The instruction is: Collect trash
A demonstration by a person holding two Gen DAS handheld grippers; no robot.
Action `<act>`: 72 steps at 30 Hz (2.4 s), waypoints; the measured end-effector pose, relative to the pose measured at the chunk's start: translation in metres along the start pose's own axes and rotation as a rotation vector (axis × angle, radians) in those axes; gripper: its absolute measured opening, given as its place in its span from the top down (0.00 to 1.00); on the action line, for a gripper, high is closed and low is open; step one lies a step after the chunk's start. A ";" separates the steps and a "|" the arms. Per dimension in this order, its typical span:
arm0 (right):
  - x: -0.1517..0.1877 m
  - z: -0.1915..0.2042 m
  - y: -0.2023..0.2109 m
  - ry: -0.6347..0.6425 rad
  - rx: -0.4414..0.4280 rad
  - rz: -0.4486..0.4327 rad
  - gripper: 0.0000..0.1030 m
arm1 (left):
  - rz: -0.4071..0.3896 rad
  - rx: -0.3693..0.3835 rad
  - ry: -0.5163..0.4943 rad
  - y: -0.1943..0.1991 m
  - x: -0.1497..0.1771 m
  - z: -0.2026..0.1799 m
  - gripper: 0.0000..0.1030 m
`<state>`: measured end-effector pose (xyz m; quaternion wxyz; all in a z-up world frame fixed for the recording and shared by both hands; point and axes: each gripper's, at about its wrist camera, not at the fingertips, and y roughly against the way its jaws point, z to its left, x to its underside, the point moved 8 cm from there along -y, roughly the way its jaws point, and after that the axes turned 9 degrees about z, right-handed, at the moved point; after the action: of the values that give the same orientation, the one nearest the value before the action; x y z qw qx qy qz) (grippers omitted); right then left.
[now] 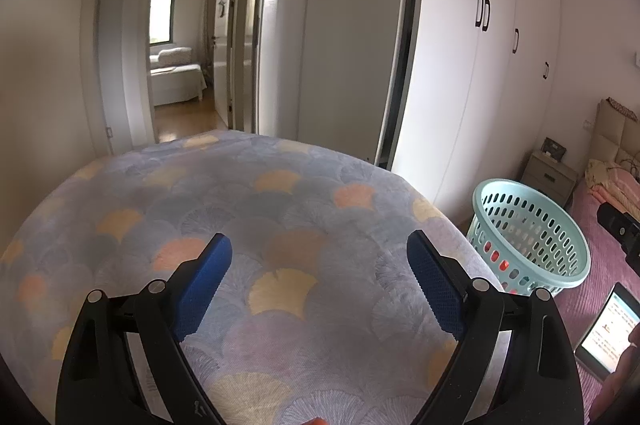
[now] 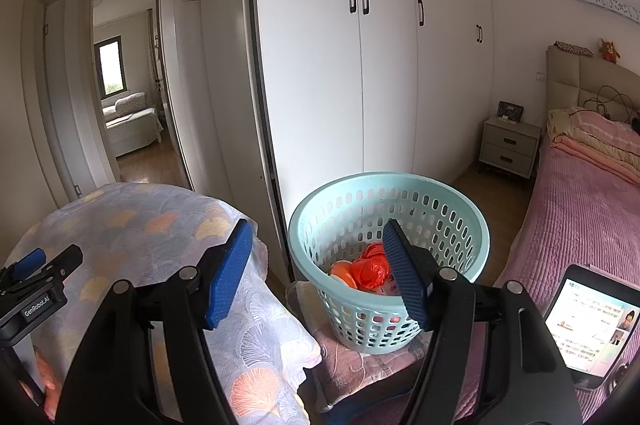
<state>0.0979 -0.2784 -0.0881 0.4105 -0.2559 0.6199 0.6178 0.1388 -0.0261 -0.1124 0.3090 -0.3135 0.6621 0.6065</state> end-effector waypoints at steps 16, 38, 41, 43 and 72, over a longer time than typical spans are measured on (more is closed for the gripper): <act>-0.001 0.000 0.002 -0.002 -0.007 -0.002 0.38 | 0.000 0.000 -0.015 -0.001 0.001 -0.001 0.16; -0.012 0.003 0.003 0.001 -0.026 -0.009 0.38 | -0.029 -0.024 -0.054 0.008 -0.005 -0.008 0.16; -0.016 0.007 0.006 0.009 -0.027 -0.019 0.38 | -0.015 -0.003 -0.044 0.012 -0.007 -0.010 0.16; -0.020 0.010 0.009 0.027 -0.019 -0.030 0.38 | -0.039 -0.022 -0.022 0.020 -0.012 -0.005 0.16; -0.030 0.095 0.016 0.072 -0.174 -0.019 0.16 | -0.068 -0.206 0.089 0.099 -0.031 0.095 0.16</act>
<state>0.1190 -0.1895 -0.0451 0.3698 -0.3185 0.5759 0.6559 0.0823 0.0770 -0.0342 0.2662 -0.3925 0.5983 0.6458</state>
